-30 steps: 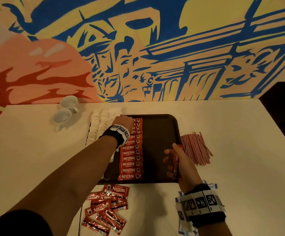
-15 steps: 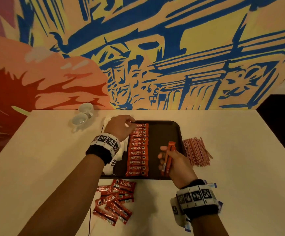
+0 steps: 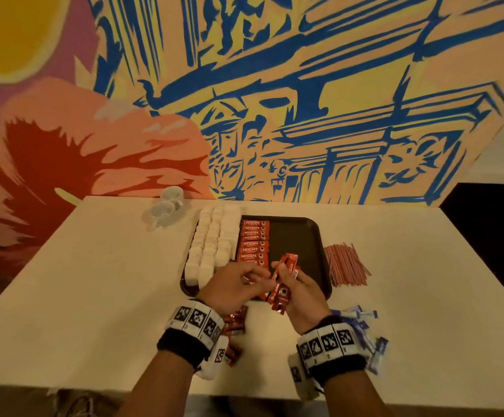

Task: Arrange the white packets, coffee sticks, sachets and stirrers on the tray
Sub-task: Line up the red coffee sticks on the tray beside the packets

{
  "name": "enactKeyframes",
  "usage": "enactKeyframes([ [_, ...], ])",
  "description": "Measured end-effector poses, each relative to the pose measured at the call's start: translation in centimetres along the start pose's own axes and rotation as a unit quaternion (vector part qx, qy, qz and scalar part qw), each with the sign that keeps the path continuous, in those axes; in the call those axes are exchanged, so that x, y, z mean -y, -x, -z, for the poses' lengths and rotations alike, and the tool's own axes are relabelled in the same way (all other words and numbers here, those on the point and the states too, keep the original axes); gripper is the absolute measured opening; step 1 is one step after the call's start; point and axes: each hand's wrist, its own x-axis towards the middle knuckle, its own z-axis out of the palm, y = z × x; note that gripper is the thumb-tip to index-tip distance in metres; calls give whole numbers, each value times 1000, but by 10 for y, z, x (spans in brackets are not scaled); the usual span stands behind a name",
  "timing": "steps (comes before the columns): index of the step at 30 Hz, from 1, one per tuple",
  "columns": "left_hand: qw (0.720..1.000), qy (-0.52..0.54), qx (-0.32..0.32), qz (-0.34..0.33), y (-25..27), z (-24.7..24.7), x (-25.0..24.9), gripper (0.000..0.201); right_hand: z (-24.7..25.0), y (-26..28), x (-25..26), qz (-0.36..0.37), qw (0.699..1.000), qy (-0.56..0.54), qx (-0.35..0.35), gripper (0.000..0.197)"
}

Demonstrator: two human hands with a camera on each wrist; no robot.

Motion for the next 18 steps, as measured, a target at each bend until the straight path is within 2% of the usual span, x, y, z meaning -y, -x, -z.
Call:
enactKeyframes([
  [2,1000,18,-11,7,9,-4,-2,30,-6,4,-4,8,1000,21,-1,26],
  [7,997,7,-73,12,19,-1,-6,22,-16,6,-8,20,997,74,-14,29],
  [9,995,8,-96,12,20,1,-5,20,-17,4,-9,17,995,93,-27,37],
  [11,993,-8,-121,12,22,2,-4,18,-16,2,-10,13,995,95,-39,48],
  [14,985,-42,-165,6,27,4,-3,15,-12,-1,-6,-8,993,108,-46,51],
  [18,969,-107,-221,-28,28,7,2,15,-10,-2,2,-48,993,108,-22,57],
])
